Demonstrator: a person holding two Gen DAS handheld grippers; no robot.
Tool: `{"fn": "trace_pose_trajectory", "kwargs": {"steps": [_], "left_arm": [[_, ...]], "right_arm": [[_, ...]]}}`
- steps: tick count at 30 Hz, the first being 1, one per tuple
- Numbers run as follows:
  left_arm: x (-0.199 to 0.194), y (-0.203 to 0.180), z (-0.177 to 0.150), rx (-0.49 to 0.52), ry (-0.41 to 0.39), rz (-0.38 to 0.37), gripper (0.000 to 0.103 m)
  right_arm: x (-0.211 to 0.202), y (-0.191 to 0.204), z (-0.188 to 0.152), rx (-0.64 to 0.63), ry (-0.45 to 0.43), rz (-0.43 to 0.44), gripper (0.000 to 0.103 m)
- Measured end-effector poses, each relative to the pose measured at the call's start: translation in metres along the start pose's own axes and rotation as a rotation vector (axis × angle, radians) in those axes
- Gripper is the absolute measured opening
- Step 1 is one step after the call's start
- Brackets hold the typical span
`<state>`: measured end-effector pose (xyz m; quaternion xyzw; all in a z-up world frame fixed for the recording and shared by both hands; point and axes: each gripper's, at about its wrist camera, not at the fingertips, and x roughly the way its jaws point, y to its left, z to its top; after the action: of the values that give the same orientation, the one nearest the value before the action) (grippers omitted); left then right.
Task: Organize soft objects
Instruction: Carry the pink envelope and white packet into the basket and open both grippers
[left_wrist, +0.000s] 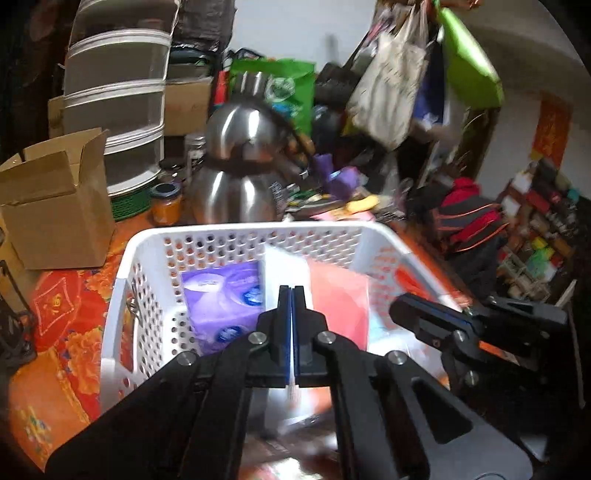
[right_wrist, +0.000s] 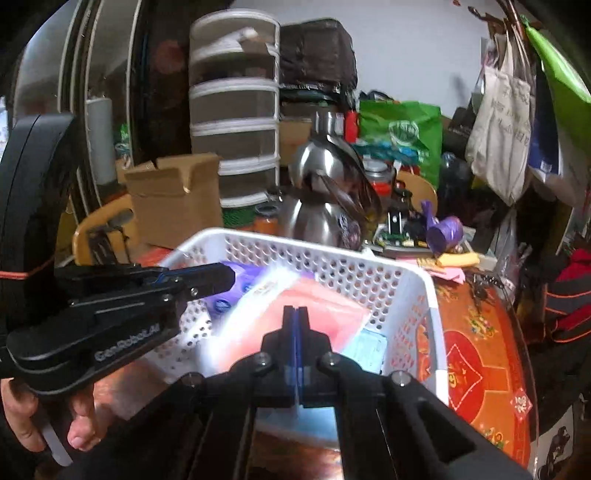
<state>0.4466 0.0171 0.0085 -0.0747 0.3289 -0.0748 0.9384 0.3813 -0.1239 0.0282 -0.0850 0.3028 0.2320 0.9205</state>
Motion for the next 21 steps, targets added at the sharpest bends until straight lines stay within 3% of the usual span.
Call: {"fn": "trace_pose_trajectory", "kwargs": {"steps": [5, 21], "left_arm": [[0.025, 0.007, -0.007, -0.003, 0.038, 0.029, 0.0], [0.012, 0.013, -0.022, 0.014, 0.03, 0.047, 0.0]], "right_arm": [[0.025, -0.021, -0.012, 0.038, 0.043, -0.001, 0.0], [0.018, -0.029, -0.017, 0.081, 0.032, 0.012, 0.0]]}}
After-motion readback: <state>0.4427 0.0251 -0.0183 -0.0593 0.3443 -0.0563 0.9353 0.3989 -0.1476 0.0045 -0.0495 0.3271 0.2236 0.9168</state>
